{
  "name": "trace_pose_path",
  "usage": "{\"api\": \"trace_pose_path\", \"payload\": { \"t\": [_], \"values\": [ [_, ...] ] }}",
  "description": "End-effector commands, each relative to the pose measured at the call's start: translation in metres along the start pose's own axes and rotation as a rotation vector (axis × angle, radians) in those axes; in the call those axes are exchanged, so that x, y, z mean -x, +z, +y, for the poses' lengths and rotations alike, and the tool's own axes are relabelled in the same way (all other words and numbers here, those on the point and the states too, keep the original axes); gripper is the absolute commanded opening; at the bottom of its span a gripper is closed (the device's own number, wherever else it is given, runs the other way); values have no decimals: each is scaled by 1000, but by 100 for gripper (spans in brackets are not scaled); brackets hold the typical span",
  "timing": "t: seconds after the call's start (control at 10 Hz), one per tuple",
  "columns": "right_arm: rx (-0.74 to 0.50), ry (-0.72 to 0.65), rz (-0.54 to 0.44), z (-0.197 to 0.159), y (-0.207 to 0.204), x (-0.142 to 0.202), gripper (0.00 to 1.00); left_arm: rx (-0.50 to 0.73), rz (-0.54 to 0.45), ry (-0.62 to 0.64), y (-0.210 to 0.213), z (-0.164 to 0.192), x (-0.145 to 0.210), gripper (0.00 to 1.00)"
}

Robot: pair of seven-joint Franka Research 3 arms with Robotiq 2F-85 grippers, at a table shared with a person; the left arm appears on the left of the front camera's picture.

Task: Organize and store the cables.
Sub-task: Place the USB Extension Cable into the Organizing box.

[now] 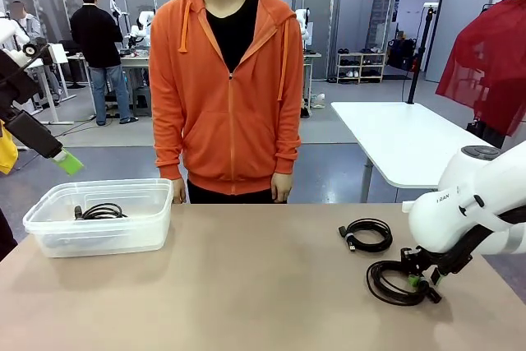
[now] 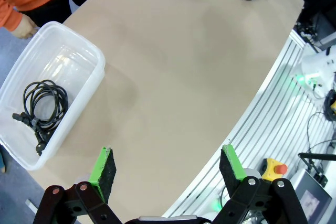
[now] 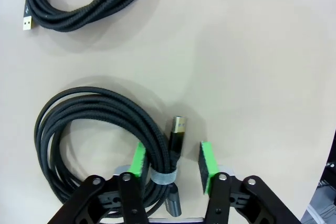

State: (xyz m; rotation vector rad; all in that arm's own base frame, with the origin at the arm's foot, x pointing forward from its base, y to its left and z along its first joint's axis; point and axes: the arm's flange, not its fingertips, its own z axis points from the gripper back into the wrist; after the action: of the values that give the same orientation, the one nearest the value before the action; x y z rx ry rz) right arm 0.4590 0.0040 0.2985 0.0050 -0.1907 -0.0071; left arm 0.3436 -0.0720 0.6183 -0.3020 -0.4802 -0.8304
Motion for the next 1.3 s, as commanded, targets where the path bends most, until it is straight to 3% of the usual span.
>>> {"api": "trace_pose_path", "payload": {
  "t": [0.0, 0.1, 0.2, 0.6, 1.0, 1.2],
  "values": [
    [29, -30, -9, 9, -7, -4, 0, 5, -5, -1, 0, 0, 0, 100],
    [31, -32, -13, 9, -4, -5, 17, 5, -5, -1, 0, 0, 0, 100],
    [34, -36, -7, 10, -2, -3, 0, 5, -5, -1, 0, 0, 0, 100],
    [44, -36, -6, 15, 14, -4, 0, 5, -5, -1, 0, 0, 0, 100],
    [2, -73, 2, 30, 107, -20, 0, 5, -5, -1, 0, 0, 0, 100],
    [46, -113, 48, 62, 139, -26, 0, 5, -5, -1, 0, 0, 0, 100]
  ]
}}
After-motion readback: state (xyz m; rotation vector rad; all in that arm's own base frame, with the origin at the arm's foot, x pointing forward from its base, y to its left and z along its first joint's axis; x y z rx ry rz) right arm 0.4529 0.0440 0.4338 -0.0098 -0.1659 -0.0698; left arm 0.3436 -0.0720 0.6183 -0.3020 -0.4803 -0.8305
